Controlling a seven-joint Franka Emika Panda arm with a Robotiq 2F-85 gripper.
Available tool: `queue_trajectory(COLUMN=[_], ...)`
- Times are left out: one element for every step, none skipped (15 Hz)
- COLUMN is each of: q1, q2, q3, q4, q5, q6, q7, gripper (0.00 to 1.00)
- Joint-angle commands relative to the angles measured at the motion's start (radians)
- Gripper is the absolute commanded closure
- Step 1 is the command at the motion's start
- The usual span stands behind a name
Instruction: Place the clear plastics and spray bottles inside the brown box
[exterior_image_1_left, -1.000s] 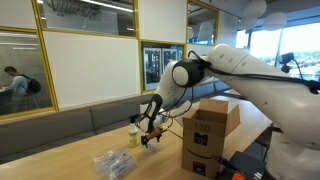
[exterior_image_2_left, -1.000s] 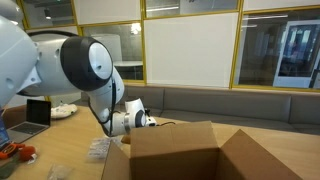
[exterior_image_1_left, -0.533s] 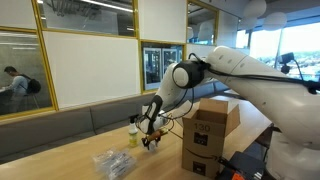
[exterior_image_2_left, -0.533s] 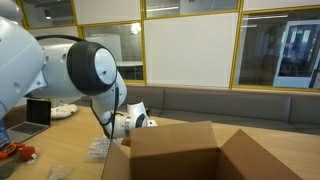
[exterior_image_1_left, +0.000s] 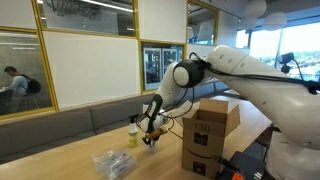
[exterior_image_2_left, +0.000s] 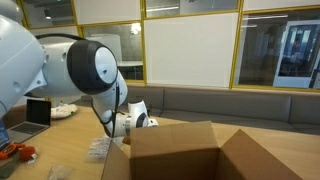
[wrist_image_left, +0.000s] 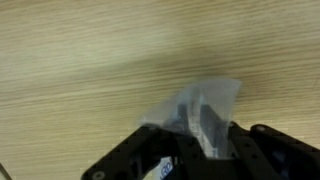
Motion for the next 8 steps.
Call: queue_trajectory(q1=[0.015,0.022,0.034,0.036,0.051,0.063,0.076,0.092], q2=[-0.088,-0.118,-0.156,-0.190,-0.238,-0.283,-0.326,-0.372], q3=[-0.022,-0.032,-0.047,-0.050,-0.068,-0.082,-0.097,-0.117], q4=[-0.071,-0.092,-0.120,-0.141,-0.172,-0.200,-0.228,-0.256], q5=[0.018,0.014,0.008,0.008,0.001,-0.004,-0.011,-0.021], q6=[0.029,0.033,0.037,0.039,0.045,0.050,0.057,0.057], q7=[-0.015,-0.011,-0.003,-0.005,0.004,0.012,0.017,0.025], gripper=[0.87,0.87,0.85,0.86,0.86,0.86,0.86,0.85])
